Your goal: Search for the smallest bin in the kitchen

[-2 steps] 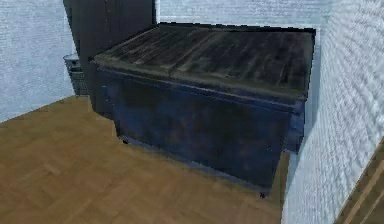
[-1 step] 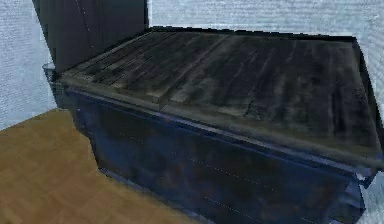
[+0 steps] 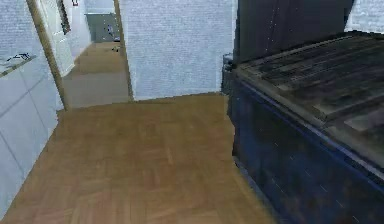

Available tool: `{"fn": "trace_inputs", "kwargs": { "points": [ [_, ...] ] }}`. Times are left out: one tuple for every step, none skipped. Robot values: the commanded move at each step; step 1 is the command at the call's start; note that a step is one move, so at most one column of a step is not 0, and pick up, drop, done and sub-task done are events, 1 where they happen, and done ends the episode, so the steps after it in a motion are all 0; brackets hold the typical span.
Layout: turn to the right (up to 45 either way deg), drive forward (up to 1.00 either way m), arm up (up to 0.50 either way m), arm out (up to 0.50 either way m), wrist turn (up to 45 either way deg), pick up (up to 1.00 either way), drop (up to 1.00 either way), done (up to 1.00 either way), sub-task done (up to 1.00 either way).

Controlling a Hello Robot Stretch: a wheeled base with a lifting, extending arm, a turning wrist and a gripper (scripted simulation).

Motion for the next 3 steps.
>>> {"fn": "trace_inputs", "kwargs": {
  "points": [
    [-45.0,0.00,0.00,0.00,0.0,0.00,0.00,0.00,0.00],
    [-45.0,0.00,0.00,0.00,0.0,0.00,0.00,0.00,0.00],
    [-21.0,0.00,0.00,0.00,0.0,0.00,0.00,0.00,0.00]
  ]
}}
